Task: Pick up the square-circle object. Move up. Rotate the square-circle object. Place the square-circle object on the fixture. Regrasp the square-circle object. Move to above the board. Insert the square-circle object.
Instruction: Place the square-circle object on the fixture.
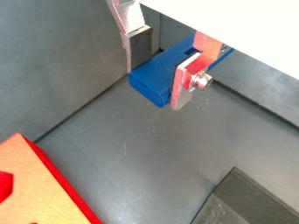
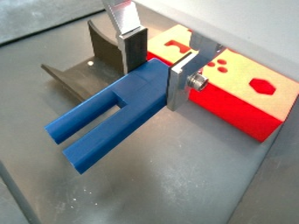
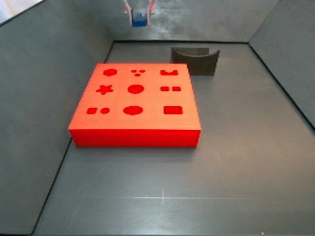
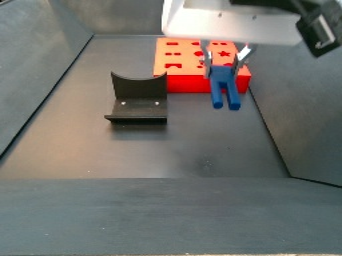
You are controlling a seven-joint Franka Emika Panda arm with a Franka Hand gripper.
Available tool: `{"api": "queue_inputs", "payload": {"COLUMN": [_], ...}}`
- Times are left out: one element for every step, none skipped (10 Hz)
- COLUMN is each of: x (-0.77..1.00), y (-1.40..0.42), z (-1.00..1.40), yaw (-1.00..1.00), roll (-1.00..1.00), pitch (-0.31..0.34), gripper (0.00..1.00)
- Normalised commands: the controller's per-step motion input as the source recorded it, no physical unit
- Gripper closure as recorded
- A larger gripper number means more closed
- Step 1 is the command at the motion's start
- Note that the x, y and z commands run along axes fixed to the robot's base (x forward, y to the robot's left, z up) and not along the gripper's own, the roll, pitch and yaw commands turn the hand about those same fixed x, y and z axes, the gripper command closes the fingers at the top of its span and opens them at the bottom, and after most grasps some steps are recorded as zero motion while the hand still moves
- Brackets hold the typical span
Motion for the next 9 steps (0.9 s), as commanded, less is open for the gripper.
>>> {"api": "queue_inputs", "payload": {"x": [-0.04,-0.03,-0.03,-0.02,-0.01,-0.01,0.00,1.00,1.00], "y": [0.00,0.00,0.00,0.00,0.00,0.00,0.00,-0.71,-0.70], "z": [0.96,0.86,0.75,0.60,0.48,0.33,0.25,0.44,0.38], "yaw": [0.03,0.03,0.03,0.03,0.03,0.04,0.03,-0.01,0.00], "roll": [0.14,0.14,0.14,0.13,0.14,0.14,0.13,0.23,0.22], "pitch": [0.103,0.102,0.103,0.105,0.114,0.124,0.124,0.123,0.136], "gripper": [1.00,1.00,1.00,1.00,1.00,1.00,1.00,1.00,1.00]}}
